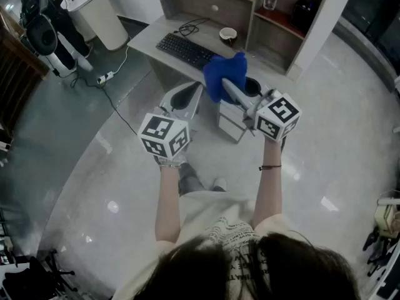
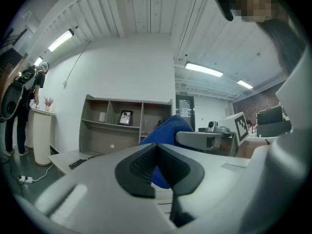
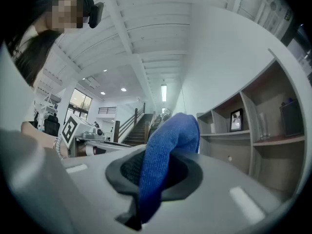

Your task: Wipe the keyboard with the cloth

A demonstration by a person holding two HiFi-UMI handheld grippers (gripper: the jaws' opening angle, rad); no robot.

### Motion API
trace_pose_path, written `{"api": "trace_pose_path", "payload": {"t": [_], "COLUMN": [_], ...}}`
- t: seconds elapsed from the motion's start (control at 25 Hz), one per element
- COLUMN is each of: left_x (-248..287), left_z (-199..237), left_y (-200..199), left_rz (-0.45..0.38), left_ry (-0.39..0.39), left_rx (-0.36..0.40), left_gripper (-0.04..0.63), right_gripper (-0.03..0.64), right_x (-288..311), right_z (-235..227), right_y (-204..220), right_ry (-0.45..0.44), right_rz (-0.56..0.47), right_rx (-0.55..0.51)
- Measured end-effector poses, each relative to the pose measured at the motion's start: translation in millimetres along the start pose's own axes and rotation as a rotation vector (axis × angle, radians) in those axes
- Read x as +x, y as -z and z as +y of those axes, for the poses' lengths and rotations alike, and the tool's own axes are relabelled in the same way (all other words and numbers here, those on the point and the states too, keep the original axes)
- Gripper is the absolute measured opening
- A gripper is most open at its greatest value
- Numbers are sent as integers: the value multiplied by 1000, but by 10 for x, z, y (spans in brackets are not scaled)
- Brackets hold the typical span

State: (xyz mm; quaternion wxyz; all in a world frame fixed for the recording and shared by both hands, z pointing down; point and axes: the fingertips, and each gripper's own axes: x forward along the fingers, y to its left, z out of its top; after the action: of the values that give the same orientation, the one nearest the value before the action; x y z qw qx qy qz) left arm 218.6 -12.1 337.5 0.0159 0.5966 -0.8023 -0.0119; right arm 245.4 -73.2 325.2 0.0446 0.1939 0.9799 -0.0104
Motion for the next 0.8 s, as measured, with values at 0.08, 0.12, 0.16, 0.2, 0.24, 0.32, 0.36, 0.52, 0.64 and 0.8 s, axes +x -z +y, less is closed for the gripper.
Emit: {"api": "trace_pose_path", "payload": {"t": [0.08,0.12,0.16,0.2,0.24,0.32,0.36,0.52,0.64,0.8], "left_x": [-14,-17,-15,-8,5,30,42,109,167,249], "left_z": [5,7,11,14,18,19,16,26,60,139], "left_y": [-5,-7,-8,-10,-14,-20,-18,12,63,143], "left_rz": [0,0,1,2,2,4,5,12,24,55], "left_ry": [1,2,3,4,5,4,4,6,2,4], "left_rx": [2,2,1,0,-1,0,0,-7,-12,-27], "left_gripper": [5,5,5,5,5,5,5,5,5,5], "right_gripper": [58,58,60,58,58,58,58,58,58,60], "right_x": [11,15,17,19,21,17,10,-6,-11,-20], "right_z": [23,30,33,28,16,-14,-25,-97,-173,-278], "right_y": [1,1,0,-5,-10,-18,-16,28,67,123], "right_ry": [1,1,2,4,4,8,10,20,26,61], "right_rz": [5,7,9,10,9,8,8,16,11,7], "right_rx": [-5,-7,-7,-7,-6,-1,0,7,30,66]}}
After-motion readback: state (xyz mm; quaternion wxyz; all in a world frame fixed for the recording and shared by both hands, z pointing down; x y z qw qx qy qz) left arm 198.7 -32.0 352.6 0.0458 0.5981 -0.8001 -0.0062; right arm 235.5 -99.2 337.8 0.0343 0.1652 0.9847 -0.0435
